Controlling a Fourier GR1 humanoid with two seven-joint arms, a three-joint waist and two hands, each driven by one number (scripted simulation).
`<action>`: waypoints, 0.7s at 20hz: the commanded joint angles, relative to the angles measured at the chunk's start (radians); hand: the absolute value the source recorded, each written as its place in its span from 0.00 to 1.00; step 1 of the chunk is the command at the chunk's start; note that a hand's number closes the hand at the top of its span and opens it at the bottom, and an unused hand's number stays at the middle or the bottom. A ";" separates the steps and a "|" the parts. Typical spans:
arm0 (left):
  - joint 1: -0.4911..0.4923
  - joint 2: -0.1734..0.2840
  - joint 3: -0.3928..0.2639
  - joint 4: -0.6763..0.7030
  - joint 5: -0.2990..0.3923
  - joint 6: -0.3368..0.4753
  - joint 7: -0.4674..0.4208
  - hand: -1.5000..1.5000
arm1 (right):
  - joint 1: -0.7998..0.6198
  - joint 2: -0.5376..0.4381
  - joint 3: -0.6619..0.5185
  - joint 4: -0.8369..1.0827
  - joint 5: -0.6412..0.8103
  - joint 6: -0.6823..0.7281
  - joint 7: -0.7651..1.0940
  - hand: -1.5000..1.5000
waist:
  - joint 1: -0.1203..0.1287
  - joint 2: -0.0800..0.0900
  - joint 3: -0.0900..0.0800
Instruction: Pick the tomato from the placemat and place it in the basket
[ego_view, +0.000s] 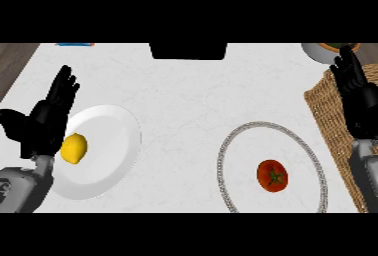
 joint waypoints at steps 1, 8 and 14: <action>-0.005 0.012 0.037 0.043 0.000 -0.048 -0.008 0.50 | 0.024 0.041 -0.033 0.022 -0.070 0.081 -0.168 1.00 | -0.008 0.022 0.010; 0.067 0.017 -0.066 0.088 -0.026 -0.063 0.065 0.50 | 0.057 0.163 0.041 -0.199 -0.263 0.442 -0.673 1.00 | -0.032 0.015 0.024; 0.052 0.021 -0.056 0.135 -0.038 -0.074 0.078 0.50 | 0.432 0.311 0.139 -0.315 0.033 0.270 -1.038 0.00 | -0.055 0.016 0.010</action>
